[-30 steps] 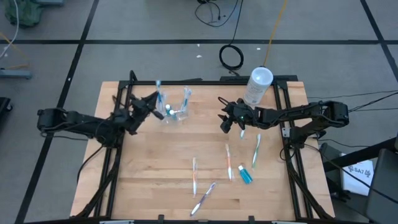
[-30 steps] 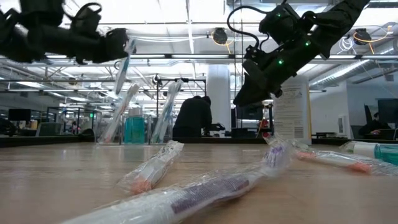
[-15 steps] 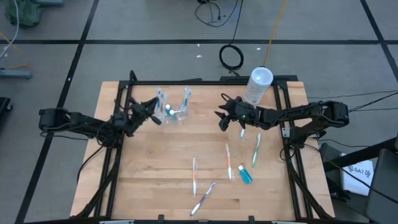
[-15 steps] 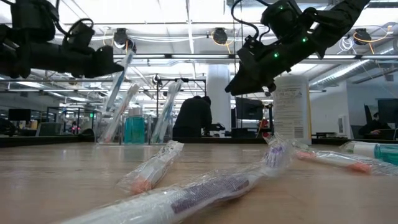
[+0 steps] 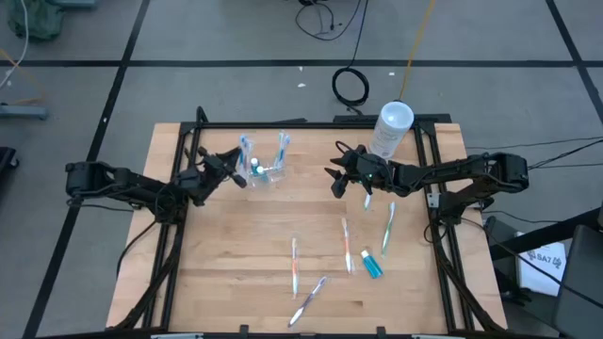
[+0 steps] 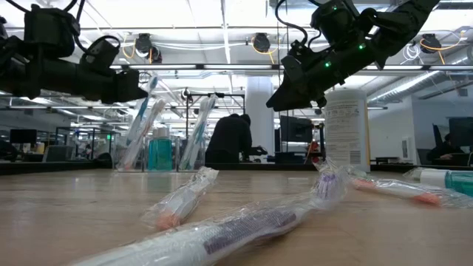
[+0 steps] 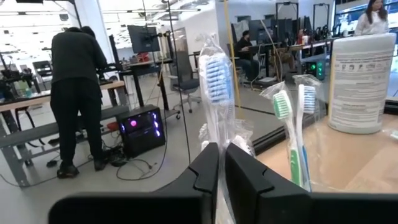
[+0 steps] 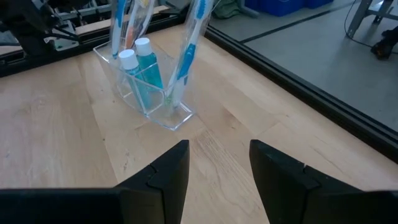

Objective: Pick & Place toothbrushing station
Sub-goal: Put the blue toothbrush into the left compartment of the transparent organizer, then put the blue mouthwash into the transparent organizer

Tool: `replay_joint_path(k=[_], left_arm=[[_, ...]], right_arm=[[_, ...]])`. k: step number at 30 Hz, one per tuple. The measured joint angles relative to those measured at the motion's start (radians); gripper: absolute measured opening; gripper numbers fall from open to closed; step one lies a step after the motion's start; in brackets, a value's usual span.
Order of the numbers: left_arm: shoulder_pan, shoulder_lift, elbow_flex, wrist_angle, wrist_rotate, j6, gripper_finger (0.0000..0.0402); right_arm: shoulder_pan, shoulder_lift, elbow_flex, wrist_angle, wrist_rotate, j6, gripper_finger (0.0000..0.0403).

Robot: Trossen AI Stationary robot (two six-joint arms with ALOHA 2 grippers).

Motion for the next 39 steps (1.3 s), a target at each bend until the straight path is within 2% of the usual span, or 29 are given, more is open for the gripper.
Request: replay_joint_path(k=[5,11,15,19,22,29,34,39], left_arm=[[-0.041,0.001,0.0,-0.093,-0.009,0.003,0.007],[-0.08,0.0,0.0,-0.107,-0.02,-0.018,0.0121],[-0.1,0.0,0.01,-0.077,-0.092,0.02,0.0142],[-0.127,-0.013,0.036,-0.058,-0.149,0.065,0.0147],[-0.147,-0.016,0.045,-0.141,-0.184,0.071,0.0147],[-0.194,-0.014,0.044,-0.388,-0.224,-0.054,0.0147],[-0.216,-0.015,0.044,-0.388,-0.246,-0.072,0.0147],[-0.265,-0.034,0.098,-0.338,-0.297,0.027,0.0147]], right_arm=[[0.0,0.0,0.0,-0.017,0.0,0.0,0.016],[0.0,0.0,0.0,-0.027,0.0,0.0,0.0159],[0.0,0.0,0.0,-0.027,0.0,0.0,0.0158],[0.0,0.0,0.0,-0.028,0.0,0.0,0.016],[0.0,0.0,0.0,-0.03,0.0,0.0,0.0158],[0.0,0.0,0.0,-0.03,-0.029,0.0,0.0156],[0.0,0.0,0.0,-0.03,-0.11,0.0,0.0155],[0.0,0.0,0.0,-0.03,-0.115,0.0,0.0155]])
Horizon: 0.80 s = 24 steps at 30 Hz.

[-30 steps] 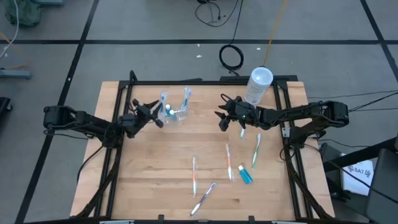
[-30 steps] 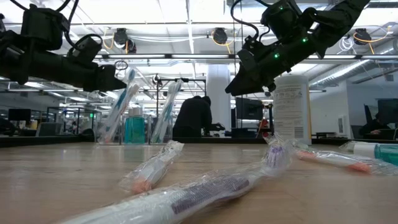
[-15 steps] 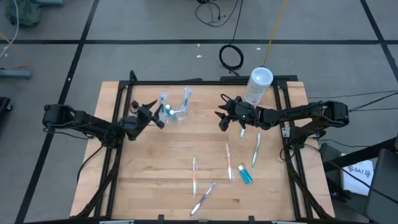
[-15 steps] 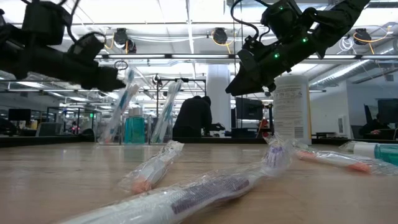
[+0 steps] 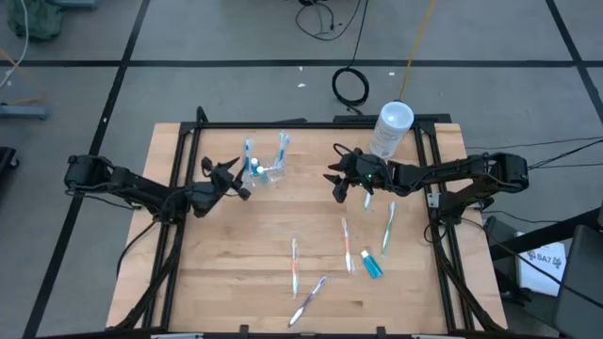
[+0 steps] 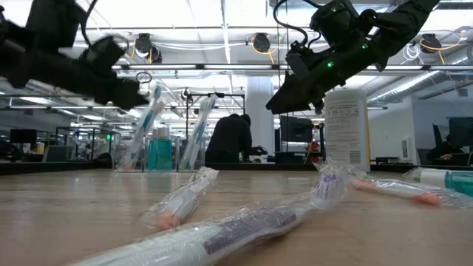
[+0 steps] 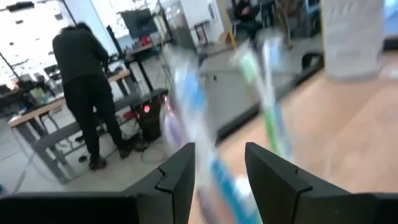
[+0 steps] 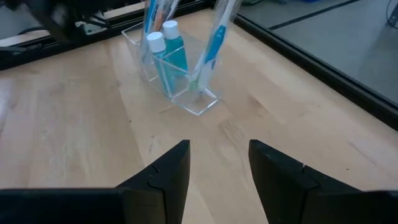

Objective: Pick & Place toothbrushing station
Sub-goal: Put the blue mouthwash into the transparent organizer

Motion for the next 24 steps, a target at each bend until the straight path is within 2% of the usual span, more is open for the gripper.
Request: replay_joint_path(k=[4,6,8,12,14,16,19,24], left_arm=[[-0.048,-0.039,0.104,-0.052,0.005,-0.012,0.0147],[-0.065,-0.059,0.176,-0.143,0.076,-0.059,0.0147],[-0.074,-0.082,0.261,-0.322,0.24,-0.129,0.0147],[-0.075,-0.088,0.442,-0.705,0.655,-0.309,0.0147],[-0.08,-0.061,0.504,-0.789,0.778,-0.353,0.0147],[-0.09,-0.035,0.535,-0.805,0.823,-0.366,0.0147],[-0.109,-0.011,0.548,-0.782,0.832,-0.323,0.0147],[-0.124,0.009,0.547,-0.818,0.787,-0.275,0.0147]], right_arm=[[0.0,0.0,0.0,0.0,0.001,0.0,0.0155],[0.0,0.0,0.0,0.0,0.001,0.0,0.0155],[0.0,0.0,0.0,0.0,0.002,0.0,0.0155],[0.0,0.0,0.0,0.0,0.003,0.0,0.0155],[0.0,0.0,0.0,0.0,0.003,0.0,0.0155],[0.0,0.0,0.0,-0.001,0.002,0.0,0.0155],[0.0,0.0,0.0,-0.028,-0.014,0.0,0.0155],[-0.014,-0.02,-0.001,-0.239,-0.015,-0.021,0.0155]])
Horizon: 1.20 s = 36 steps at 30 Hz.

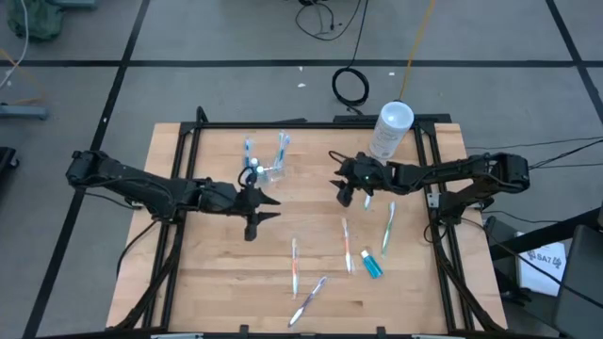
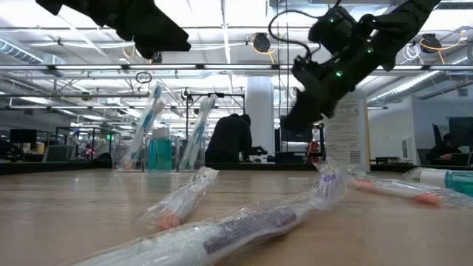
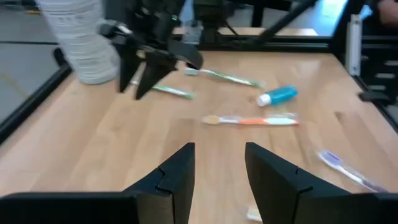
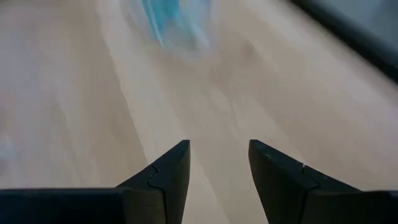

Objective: Pick & Place toothbrushing station
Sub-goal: Put the blue mouthwash into the transparent organizer

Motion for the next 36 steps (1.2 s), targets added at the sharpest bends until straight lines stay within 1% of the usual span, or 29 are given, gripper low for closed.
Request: replay_joint_path(k=[3,5,10,12,15,17,19,22,24,28,31,33,36], left_arm=[[0.001,-0.001,0.0,-0.005,-0.036,-0.006,0.0147],[0.001,-0.001,0.0,-0.014,-0.044,-0.006,0.0147],[0.001,-0.001,0.0,-0.034,-0.043,-0.002,0.0147],[0.001,-0.001,0.0,-0.039,-0.043,-0.002,0.0147],[0.001,-0.001,0.0,-0.046,-0.043,-0.006,0.0147],[0.001,-0.001,0.0,-0.046,-0.043,-0.006,0.0147],[0.001,-0.001,0.0,-0.052,-0.043,-0.006,0.0147],[0.001,-0.001,0.0,-0.052,-0.044,-0.006,0.0147],[0.001,-0.001,0.0,-0.052,-0.044,0.006,0.0147],[0.002,-0.001,0.0,-0.052,-0.044,0.021,0.0147],[0.002,-0.001,0.0,-0.06,-0.044,0.02,0.0147],[0.002,-0.001,0.0,-0.06,-0.044,0.02,0.0147],[0.002,-0.001,0.0,-0.06,-0.044,0.02,0.0147]], right_arm=[[-0.02,-0.023,0.0,-0.147,0.003,0.024,0.0155],[-0.035,-0.046,-0.001,-0.224,0.008,0.078,0.0155],[-0.051,-0.103,0.0,-0.364,0.119,0.216,0.0155],[-0.052,-0.123,0.0,-0.447,0.14,0.272,0.0155],[-0.052,-0.137,0.0,-0.553,0.134,0.368,0.0155],[-0.046,-0.14,0.0,-0.608,0.127,0.402,0.0155],[-0.036,-0.139,0.0,-0.638,0.085,0.422,0.0155],[-0.007,-0.152,0.0,-0.625,-0.02,0.427,0.0155],[0.021,-0.174,0.0,-0.581,-0.049,0.442,0.0155],[0.11,-0.241,0.0,-0.537,-0.052,0.452,0.0155],[0.198,-0.28,0.0,-0.528,-0.049,0.402,0.0155],[0.252,-0.292,0.0,-0.491,-0.052,0.384,0.0155],[0.326,-0.318,0.0,-0.395,-0.079,0.448,0.0155]])
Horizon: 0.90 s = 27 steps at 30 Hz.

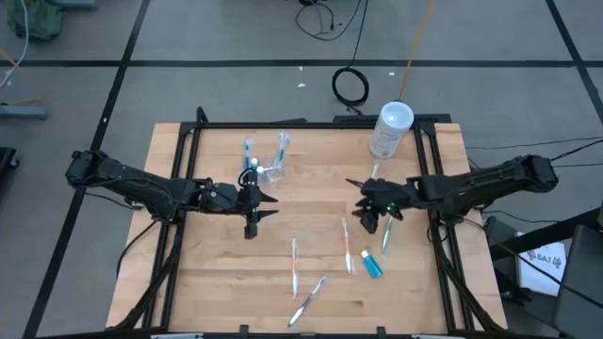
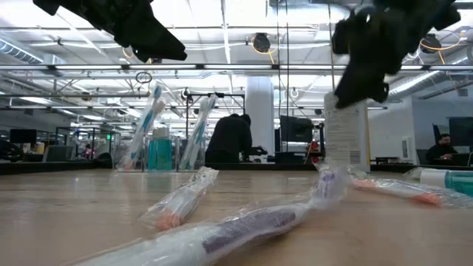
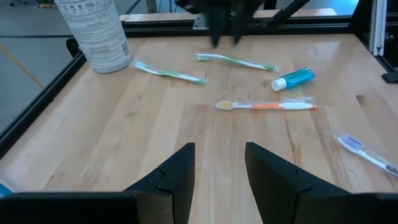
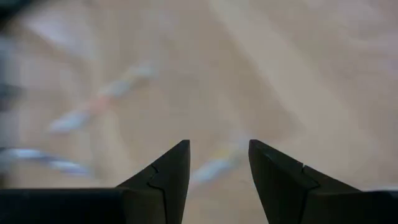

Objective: Pick & Place toothbrushing station
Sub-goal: Put the blue mouthwash into the transparent organizer

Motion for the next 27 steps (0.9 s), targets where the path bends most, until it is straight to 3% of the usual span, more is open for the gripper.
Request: replay_joint_path(k=[5,8,11,15,21,24,27], left_arm=[[0.0,0.0,0.0,0.0,0.0,0.0,0.0147],[0.0,0.0,0.0,0.0,0.0,0.0,0.0147],[0.0,0.0,0.0,-0.011,0.001,0.0,0.0147],[0.0,0.0,0.0,-0.03,0.001,-0.002,0.0147],[0.0,0.0,0.0,-0.029,0.001,-0.002,0.0147],[0.0,0.0,0.0,-0.029,0.001,-0.002,0.0147],[0.0,0.0,0.0,-0.035,0.001,-0.003,0.0147]], right_arm=[[0.121,-0.038,0.001,0.336,-0.128,-0.004,0.0155],[0.203,-0.036,0.011,0.505,-0.127,-0.055,0.0155],[0.268,0.004,0.065,0.492,-0.064,-0.079,0.0155],[0.312,0.102,0.194,0.305,0.004,-0.036,0.0155],[0.319,0.282,0.412,-0.246,0.001,0.191,0.0155],[0.319,0.35,0.439,-0.478,-0.07,0.378,0.0155],[0.319,0.409,0.41,-0.603,-0.17,0.489,0.0155]])
